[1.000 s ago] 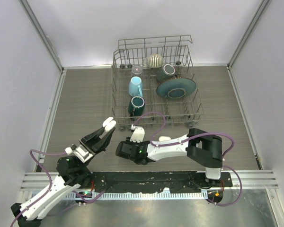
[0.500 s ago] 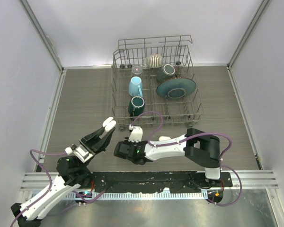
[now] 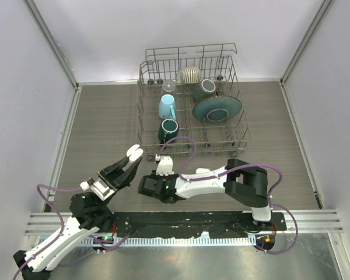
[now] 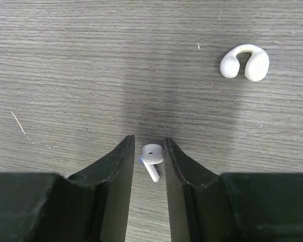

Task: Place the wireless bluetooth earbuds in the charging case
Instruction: Pick up the earbud from the center of the board.

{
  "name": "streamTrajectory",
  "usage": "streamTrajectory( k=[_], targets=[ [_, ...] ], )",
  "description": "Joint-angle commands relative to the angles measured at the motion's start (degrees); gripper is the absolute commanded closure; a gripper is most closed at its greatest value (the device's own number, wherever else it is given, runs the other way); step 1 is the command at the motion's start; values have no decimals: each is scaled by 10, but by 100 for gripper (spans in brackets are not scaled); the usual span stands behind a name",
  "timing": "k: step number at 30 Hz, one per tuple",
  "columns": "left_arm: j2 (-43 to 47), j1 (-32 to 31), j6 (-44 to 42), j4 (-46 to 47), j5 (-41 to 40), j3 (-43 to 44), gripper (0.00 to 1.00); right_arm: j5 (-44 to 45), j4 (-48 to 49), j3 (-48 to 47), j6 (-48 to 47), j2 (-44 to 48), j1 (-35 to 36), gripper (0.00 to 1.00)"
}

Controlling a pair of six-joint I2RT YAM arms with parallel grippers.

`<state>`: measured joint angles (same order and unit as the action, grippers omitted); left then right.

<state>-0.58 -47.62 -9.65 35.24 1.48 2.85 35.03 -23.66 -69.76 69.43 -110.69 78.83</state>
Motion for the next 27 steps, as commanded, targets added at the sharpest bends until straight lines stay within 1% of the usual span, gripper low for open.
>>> streamTrajectory(
  k=[1, 12, 19, 23, 27],
  targets=[
    [30, 0, -3, 20, -10, -19, 100, 3, -30, -3, -1, -22, 4, 65],
    [30, 0, 0, 21, -9, -20, 100, -7, -34, 3, -27, -18, 9, 65],
    [30, 1, 1, 21, -9, -19, 100, -14, -12, 19, -57, -8, 9, 65],
    [30, 0, 1, 21, -9, -19, 100, -17, -2, 30, -63, -2, 9, 63],
    [30, 0, 1, 20, -10, -19, 100, -21, 3, 34, -64, 0, 9, 64]
  ],
)
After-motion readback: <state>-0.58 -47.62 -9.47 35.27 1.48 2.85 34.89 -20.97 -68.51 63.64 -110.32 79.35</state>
